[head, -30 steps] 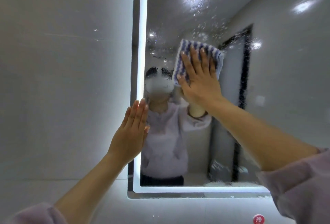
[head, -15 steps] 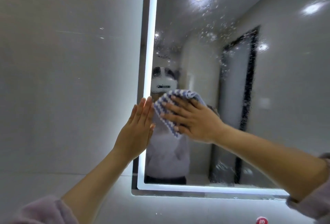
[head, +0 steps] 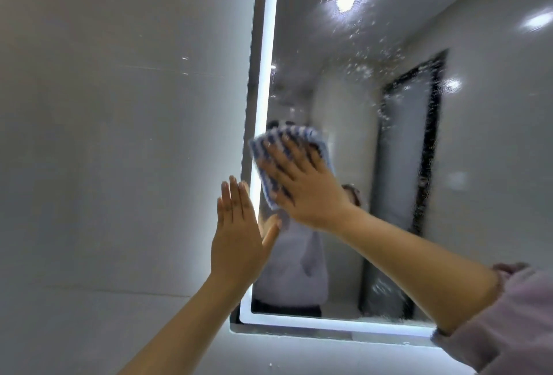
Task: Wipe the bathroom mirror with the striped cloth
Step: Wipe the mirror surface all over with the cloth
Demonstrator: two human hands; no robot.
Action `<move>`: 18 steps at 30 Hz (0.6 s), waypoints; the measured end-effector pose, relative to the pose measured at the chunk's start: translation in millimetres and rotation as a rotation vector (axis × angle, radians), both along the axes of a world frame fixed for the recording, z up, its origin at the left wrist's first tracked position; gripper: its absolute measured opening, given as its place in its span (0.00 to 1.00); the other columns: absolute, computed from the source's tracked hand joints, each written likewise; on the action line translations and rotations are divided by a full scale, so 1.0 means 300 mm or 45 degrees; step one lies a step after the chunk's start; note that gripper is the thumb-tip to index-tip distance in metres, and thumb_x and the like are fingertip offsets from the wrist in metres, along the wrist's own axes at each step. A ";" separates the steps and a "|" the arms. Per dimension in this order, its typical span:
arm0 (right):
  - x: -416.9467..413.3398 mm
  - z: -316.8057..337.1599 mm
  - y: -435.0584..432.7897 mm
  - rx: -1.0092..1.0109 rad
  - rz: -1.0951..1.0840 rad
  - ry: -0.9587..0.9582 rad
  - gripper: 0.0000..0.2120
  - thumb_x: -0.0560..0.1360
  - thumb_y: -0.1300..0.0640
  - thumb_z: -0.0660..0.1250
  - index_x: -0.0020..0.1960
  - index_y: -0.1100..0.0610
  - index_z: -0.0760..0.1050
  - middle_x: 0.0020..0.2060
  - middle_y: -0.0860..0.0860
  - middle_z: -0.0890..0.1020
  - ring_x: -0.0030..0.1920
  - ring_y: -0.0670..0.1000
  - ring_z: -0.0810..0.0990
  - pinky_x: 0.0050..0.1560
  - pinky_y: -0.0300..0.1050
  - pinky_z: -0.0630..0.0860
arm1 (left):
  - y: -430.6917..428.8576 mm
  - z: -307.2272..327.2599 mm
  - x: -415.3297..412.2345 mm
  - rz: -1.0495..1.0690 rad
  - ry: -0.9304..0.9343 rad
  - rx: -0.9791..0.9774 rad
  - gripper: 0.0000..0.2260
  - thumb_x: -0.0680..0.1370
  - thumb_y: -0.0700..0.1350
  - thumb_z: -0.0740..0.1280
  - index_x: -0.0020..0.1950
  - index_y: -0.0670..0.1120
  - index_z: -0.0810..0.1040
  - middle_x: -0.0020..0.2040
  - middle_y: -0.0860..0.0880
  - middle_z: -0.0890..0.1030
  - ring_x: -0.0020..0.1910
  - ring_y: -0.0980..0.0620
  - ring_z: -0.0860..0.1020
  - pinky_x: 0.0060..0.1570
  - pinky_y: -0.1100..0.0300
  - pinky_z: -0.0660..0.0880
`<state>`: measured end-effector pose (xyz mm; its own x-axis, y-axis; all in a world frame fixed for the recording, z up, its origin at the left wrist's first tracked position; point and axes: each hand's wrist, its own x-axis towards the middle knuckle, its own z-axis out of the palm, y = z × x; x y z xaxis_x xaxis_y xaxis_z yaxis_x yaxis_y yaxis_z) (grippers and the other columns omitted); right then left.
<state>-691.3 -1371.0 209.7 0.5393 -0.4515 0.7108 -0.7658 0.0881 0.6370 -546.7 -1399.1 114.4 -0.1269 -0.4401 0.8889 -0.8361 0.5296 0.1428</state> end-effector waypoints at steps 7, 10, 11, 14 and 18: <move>-0.073 0.083 -0.002 0.086 -0.075 0.306 0.28 0.81 0.42 0.50 0.78 0.50 0.50 0.78 0.51 0.53 0.77 0.57 0.49 0.76 0.58 0.47 | 0.023 -0.025 -0.059 0.033 0.005 0.166 0.44 0.74 0.70 0.49 0.72 0.32 0.58 0.71 0.33 0.63 0.69 0.35 0.65 0.64 0.44 0.63; -0.082 0.246 0.015 -0.028 -0.064 -0.038 0.29 0.79 0.40 0.46 0.78 0.48 0.52 0.78 0.51 0.54 0.77 0.57 0.50 0.75 0.54 0.39 | 0.006 -0.048 -0.047 0.035 -0.006 0.117 0.45 0.70 0.67 0.59 0.72 0.33 0.59 0.72 0.34 0.62 0.69 0.36 0.64 0.64 0.44 0.62; -0.085 0.290 0.020 -0.070 -0.068 -0.151 0.29 0.79 0.40 0.45 0.78 0.47 0.50 0.78 0.50 0.52 0.78 0.56 0.48 0.73 0.51 0.34 | 0.002 -0.054 -0.041 0.029 -0.009 0.106 0.45 0.70 0.67 0.60 0.72 0.33 0.59 0.72 0.35 0.62 0.69 0.36 0.64 0.63 0.44 0.63; -0.058 0.309 0.006 -0.185 -0.036 -0.386 0.27 0.80 0.43 0.44 0.77 0.47 0.43 0.78 0.50 0.47 0.78 0.55 0.43 0.73 0.51 0.30 | -0.007 -0.056 -0.031 0.007 -0.010 0.086 0.45 0.70 0.68 0.59 0.72 0.34 0.57 0.72 0.36 0.63 0.68 0.36 0.65 0.62 0.46 0.67; 0.025 0.112 -0.031 -0.160 0.041 -0.145 0.28 0.82 0.47 0.49 0.78 0.54 0.49 0.78 0.56 0.51 0.77 0.60 0.47 0.75 0.62 0.44 | -0.013 -0.064 -0.036 -0.048 0.022 0.076 0.49 0.67 0.65 0.62 0.74 0.34 0.49 0.73 0.34 0.60 0.68 0.35 0.65 0.61 0.45 0.70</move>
<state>-683.7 -1380.4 243.4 0.4649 -0.3387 0.8180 -0.8362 0.1358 0.5314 -557.6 -1403.0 95.3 -0.1289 -0.4880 0.8633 -0.8130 0.5504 0.1897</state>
